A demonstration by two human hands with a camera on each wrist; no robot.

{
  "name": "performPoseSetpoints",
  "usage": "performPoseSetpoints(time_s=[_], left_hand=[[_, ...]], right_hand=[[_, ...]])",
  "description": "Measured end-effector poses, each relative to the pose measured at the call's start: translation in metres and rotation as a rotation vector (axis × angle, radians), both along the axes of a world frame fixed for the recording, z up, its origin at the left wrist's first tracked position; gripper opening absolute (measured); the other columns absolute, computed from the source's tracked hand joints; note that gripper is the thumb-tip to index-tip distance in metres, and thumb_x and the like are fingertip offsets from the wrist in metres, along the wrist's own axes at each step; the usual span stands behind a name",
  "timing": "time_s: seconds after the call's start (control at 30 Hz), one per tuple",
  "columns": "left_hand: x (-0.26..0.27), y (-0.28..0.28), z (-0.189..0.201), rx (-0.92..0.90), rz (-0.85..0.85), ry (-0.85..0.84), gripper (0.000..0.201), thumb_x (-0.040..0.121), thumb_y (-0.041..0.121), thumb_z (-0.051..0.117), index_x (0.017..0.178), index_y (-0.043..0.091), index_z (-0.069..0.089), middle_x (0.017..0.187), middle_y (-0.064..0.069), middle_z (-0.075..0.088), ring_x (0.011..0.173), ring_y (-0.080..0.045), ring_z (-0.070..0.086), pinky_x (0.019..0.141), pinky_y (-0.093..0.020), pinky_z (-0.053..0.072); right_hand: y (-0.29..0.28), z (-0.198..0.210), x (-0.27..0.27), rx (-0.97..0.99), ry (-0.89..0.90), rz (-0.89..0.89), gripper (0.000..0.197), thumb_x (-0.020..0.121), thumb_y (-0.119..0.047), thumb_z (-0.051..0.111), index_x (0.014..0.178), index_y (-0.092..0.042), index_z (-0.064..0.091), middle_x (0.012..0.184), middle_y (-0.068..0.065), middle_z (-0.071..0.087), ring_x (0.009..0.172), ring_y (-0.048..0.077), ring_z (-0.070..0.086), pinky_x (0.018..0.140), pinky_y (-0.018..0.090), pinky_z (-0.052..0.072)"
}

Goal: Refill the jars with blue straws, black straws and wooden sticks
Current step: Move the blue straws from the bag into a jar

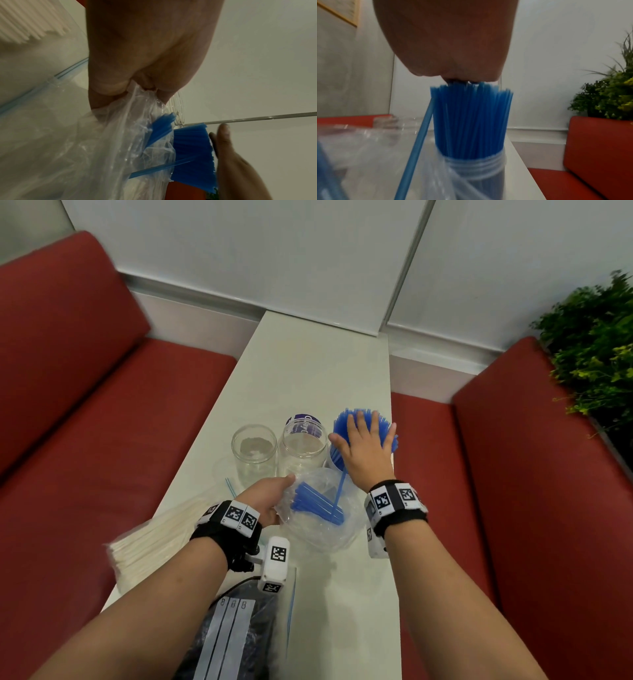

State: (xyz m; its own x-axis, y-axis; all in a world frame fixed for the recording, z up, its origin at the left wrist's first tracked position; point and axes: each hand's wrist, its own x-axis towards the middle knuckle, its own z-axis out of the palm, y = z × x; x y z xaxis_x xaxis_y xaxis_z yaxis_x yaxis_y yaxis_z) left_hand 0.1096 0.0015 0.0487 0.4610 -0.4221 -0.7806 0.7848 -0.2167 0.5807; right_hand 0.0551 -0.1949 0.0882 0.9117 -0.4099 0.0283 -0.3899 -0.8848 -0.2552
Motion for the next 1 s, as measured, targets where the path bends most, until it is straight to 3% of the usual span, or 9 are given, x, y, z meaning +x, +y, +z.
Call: performPoseSetpoints(time_s=[0.1, 0.27, 0.33, 0.43, 0.5, 0.6, 0.67, 0.8, 1.0], left_hand=[[0.000, 0.001, 0.003, -0.013, 0.013, 0.001, 0.041, 0.105, 0.033, 0.054, 0.134, 0.004, 0.058, 0.126, -0.020, 0.069, 0.118, -0.038, 0.065, 0.096, -0.051, 0.054], [-0.002, 0.002, 0.002, -0.017, 0.013, 0.003, 0.041, 0.106, 0.033, 0.054, 0.133, 0.005, 0.059, 0.123, -0.019, 0.070, 0.114, -0.036, 0.067, 0.087, -0.048, 0.056], [-0.002, 0.002, 0.002, -0.019, 0.010, 0.002, 0.040, 0.105, 0.033, 0.054, 0.133, 0.005, 0.060, 0.123, -0.019, 0.071, 0.113, -0.036, 0.067, 0.085, -0.047, 0.056], [-0.003, 0.004, 0.002, -0.016, 0.014, 0.000, 0.039, 0.105, 0.034, 0.055, 0.131, 0.005, 0.061, 0.122, -0.019, 0.071, 0.113, -0.036, 0.068, 0.092, -0.049, 0.055], [-0.003, 0.005, 0.004, -0.030, 0.025, 0.002, 0.037, 0.105, 0.033, 0.054, 0.129, 0.005, 0.062, 0.120, -0.019, 0.072, 0.110, -0.035, 0.069, 0.091, -0.049, 0.056], [-0.005, 0.006, 0.005, -0.037, 0.028, -0.026, 0.033, 0.106, 0.032, 0.053, 0.123, 0.007, 0.065, 0.106, -0.015, 0.076, 0.095, -0.031, 0.072, 0.079, -0.042, 0.057], [-0.008, 0.007, 0.007, -0.029, 0.015, -0.055, 0.029, 0.106, 0.031, 0.053, 0.117, 0.007, 0.065, 0.090, -0.011, 0.078, 0.085, -0.027, 0.072, 0.072, -0.038, 0.056], [-0.017, 0.007, 0.010, -0.033, -0.035, -0.078, 0.024, 0.106, 0.023, 0.053, 0.109, 0.004, 0.066, 0.084, -0.012, 0.078, 0.071, -0.025, 0.075, 0.060, -0.034, 0.058], [-0.020, 0.005, 0.015, -0.081, -0.042, -0.087, 0.032, 0.107, 0.020, 0.048, 0.124, -0.003, 0.062, 0.115, -0.026, 0.067, 0.084, -0.031, 0.067, 0.079, -0.040, 0.055]], right_hand=[[-0.009, 0.011, 0.004, 0.046, -0.275, -0.135, 0.082, 0.099, -0.066, 0.014, 0.160, -0.012, 0.018, 0.169, 0.012, 0.010, 0.156, 0.029, -0.005, 0.124, 0.051, -0.010], [0.000, 0.000, -0.007, 0.098, -0.009, -0.190, 0.083, 0.102, -0.061, 0.026, 0.161, -0.007, 0.003, 0.168, 0.020, 0.000, 0.155, 0.034, -0.010, 0.125, 0.048, -0.009], [0.000, 0.004, -0.014, 0.137, -0.251, -0.169, 0.070, 0.106, -0.051, 0.034, 0.160, -0.010, 0.016, 0.167, 0.017, 0.012, 0.156, 0.033, -0.003, 0.124, 0.040, -0.010], [0.010, 0.011, -0.031, 0.272, -0.764, -0.198, 0.030, 0.101, -0.029, 0.046, 0.129, -0.026, 0.054, 0.127, -0.007, 0.064, 0.122, 0.013, 0.056, 0.108, 0.028, 0.038], [0.022, 0.007, -0.041, 0.438, -0.656, -0.277, 0.009, 0.094, -0.024, 0.046, 0.097, -0.028, 0.053, 0.089, -0.011, 0.066, 0.083, 0.008, 0.064, 0.074, 0.032, 0.054], [0.037, -0.016, -0.055, 0.667, 0.020, -0.329, 0.010, 0.097, -0.013, 0.050, 0.089, -0.014, 0.055, 0.100, 0.013, 0.070, 0.089, 0.027, 0.068, 0.084, 0.046, 0.059], [0.048, -0.029, -0.065, 0.723, 0.232, -0.268, 0.011, 0.092, -0.012, 0.057, 0.103, -0.013, 0.055, 0.111, 0.013, 0.064, 0.095, 0.025, 0.063, 0.083, 0.039, 0.057], [0.071, -0.051, -0.071, 0.834, 0.163, -0.087, 0.083, 0.080, -0.005, 0.073, 0.149, -0.016, 0.028, 0.133, 0.003, 0.045, 0.116, 0.020, 0.052, 0.090, 0.024, 0.044], [0.084, -0.073, -0.079, 0.863, -0.201, -0.109, 0.061, 0.076, -0.002, 0.076, 0.115, -0.022, 0.032, 0.116, -0.001, 0.062, 0.109, 0.011, 0.061, 0.093, 0.027, 0.047]])
